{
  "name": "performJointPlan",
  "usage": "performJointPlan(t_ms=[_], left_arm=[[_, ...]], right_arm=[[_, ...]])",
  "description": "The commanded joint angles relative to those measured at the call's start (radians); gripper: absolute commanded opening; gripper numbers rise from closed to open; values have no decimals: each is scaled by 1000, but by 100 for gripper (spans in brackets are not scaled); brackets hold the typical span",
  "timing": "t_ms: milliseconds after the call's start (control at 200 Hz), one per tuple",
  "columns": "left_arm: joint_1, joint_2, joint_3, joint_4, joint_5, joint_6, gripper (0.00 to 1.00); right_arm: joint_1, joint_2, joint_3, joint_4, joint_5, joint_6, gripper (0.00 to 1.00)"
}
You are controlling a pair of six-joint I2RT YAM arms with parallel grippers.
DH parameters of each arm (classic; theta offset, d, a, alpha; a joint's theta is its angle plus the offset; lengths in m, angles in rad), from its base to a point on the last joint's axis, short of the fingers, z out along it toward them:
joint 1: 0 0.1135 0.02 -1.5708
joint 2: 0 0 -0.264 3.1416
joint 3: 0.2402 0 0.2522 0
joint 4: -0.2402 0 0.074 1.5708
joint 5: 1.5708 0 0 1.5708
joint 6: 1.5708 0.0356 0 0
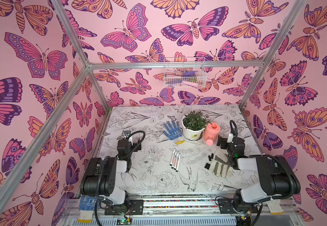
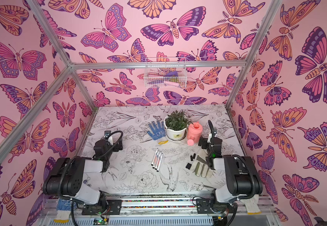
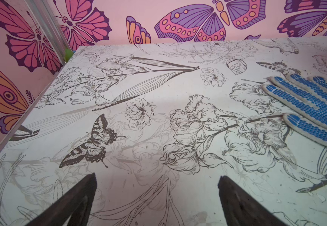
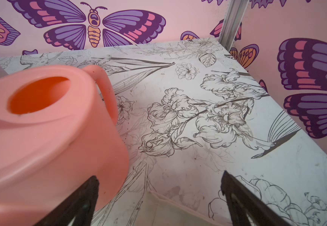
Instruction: Insert the pens into the pen caps
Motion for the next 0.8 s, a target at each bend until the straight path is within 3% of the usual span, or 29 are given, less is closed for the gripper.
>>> performJointPlan(t_ms=[0,796], left_arm=[[13,2,11,5,17,-17,99],[14,1,11,4,17,-16,99]], right_arm=[[8,-1,10,13,1,-9,99],[3,-15,28,-44,-5,-3,99]])
